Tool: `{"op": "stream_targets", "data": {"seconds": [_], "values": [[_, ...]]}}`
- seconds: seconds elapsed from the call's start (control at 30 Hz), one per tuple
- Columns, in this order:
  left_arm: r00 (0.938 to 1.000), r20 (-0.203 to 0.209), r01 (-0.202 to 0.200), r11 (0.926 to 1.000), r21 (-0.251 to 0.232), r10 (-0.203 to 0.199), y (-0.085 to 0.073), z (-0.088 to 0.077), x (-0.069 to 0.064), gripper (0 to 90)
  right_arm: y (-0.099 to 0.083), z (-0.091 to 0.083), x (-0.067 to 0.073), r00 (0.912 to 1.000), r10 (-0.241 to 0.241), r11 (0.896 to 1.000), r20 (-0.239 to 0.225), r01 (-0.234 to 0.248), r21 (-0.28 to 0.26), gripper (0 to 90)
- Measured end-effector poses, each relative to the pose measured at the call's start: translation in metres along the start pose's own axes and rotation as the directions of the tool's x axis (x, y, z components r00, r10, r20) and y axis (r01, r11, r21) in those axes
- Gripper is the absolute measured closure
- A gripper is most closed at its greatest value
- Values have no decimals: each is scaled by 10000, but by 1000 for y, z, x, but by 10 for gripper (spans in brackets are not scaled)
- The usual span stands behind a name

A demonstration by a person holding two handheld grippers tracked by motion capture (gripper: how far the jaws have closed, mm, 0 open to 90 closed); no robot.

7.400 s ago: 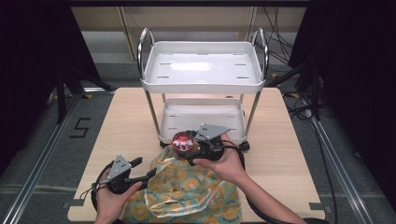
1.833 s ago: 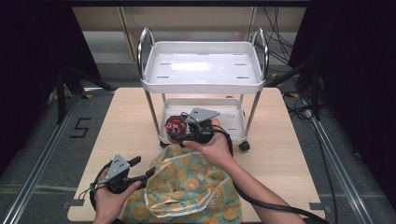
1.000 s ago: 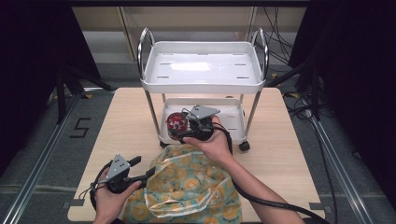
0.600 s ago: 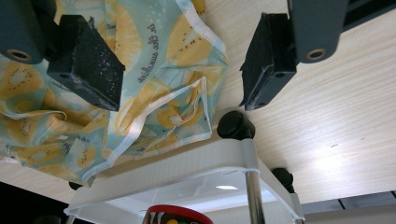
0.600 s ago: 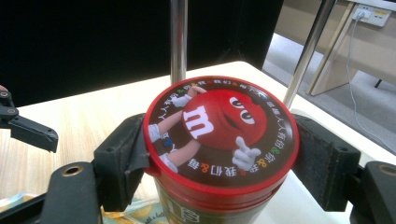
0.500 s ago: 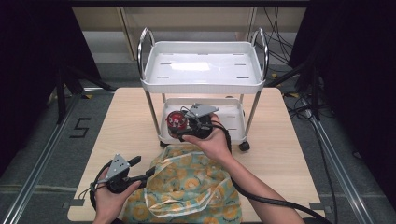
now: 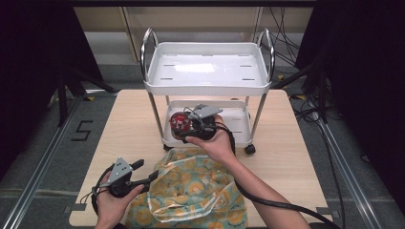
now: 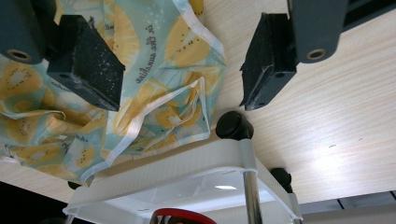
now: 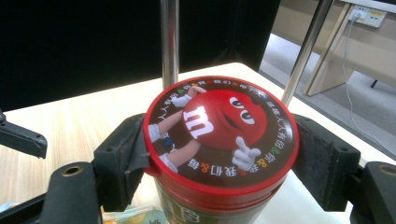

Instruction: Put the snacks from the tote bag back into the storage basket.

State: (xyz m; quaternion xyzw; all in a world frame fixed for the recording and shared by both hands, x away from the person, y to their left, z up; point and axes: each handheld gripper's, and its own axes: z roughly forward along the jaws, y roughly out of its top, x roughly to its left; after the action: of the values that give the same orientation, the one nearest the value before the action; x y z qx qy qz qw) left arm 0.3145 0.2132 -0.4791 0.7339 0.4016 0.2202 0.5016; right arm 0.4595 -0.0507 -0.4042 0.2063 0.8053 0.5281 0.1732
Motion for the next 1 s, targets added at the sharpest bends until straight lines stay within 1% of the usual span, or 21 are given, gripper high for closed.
{"op": "stream_targets", "data": {"seconds": [0.03, 0.07, 0.13, 0.2, 0.27, 0.3, 0.33, 0.37, 0.4, 0.47, 0.6, 0.67, 0.7, 0.73, 0.8, 0.83, 0.87, 0.97, 1.0], "values": [[10000, 1, 5, 10000, -8, -5, 0, 0, 0, 290, 0, 1, 0, 9998, 45, 10000, -177, -46, -40, 261], [10000, 2, 9, 10000, -13, -9, 0, 0, 0, 289, 0, 1, 0, 9999, 38, 10000, -164, -39, -50, 261], [10000, 4, 15, 10000, -16, -15, 0, 0, 0, 289, 0, 1, 0, 10000, -25, 10000, 18, 25, -48, 261], [10000, 3, 16, 10000, -17, -16, 0, 0, 0, 290, 1, 1, 0, 10000, -5, 10000, 3, 5, -54, 261], [10000, -2, 7, 10000, -8, -7, 0, 0, 0, 289, 1, 3, -1, 9999, 25, 9999, -150, -27, -123, 261], [10000, -2, 7, 10000, -8, -7, 0, 0, 0, 289, 1, 3, -1, 10000, -32, 10000, -47, 31, -50, 261], [10000, -4, 6, 10000, -6, -6, 0, 0, 0, 289, 1, 3, -1, 10000, -32, 10000, -47, 31, -50, 261], [10000, -1, 6, 10000, -4, -6, 0, 0, 0, 289, 1, 2, -1, 9998, -154, 9999, 138, 154, 26, 261], [10000, -5, 18, 10000, -9, -18, 0, 0, 0, 289, 1, 2, 0, 10000, 57, 10000, -22, -57, 16, 261], [10000, 0, 18, 10000, -20, -18, 0, 0, 0, 289, 1, 3, -1, 10000, 40, 10000, 50, -40, 11, 261], [10000, 4, 14, 10000, -15, -14, 0, 0, 0, 289, 0, 4, -1, 10000, 23, 10000, 40, -23, 2, 261], [10000, 4, 28, 10000, -23, -28, 0, 0, 0, 289, 0, 5, -1, 9999, 109, 9999, 42, -109, -3, 261], [10000, 4, 28, 10000, -23, -28, 0, 0, 0, 289, 0, 5, -2, 9999, -30, 9999, 109, 29, 96, 261], [10000, 8, 30, 10000, -25, -30, 0, 0, 0, 289, 0, 5, -1, 9999, 144, 9999, 14, -144, 53, 261], [10000, 6, 22, 10000, -16, -22, 0, 0, 0, 289, 0, 6, -2, 9999, 153, 9999, 33, -153, 48, 261], [10000, 4, 20, 10000, -17, -20, 0, 0, 0, 290, 0, 6, -3, 9999, 23, 10000, 143, -24, 83, 261], [10000, -18, 19, 10000, 0, -19, 0, 0, 0, 289, 0, 6, -2, 9999, 152, 9999, 68, -152, 37, 261], [10000, 6, 17, 10000, -18, -17, 0, 0, 0, 290, -1, 9, -2, 9999, 146, 9999, 10, -146, -74, 261], [10000, 9, 23, 10000, -24, -23, 0, 0, 0, 289, -1, 8, -2, 9998, 133, 9999, 150, -133, 15, 261]]}}
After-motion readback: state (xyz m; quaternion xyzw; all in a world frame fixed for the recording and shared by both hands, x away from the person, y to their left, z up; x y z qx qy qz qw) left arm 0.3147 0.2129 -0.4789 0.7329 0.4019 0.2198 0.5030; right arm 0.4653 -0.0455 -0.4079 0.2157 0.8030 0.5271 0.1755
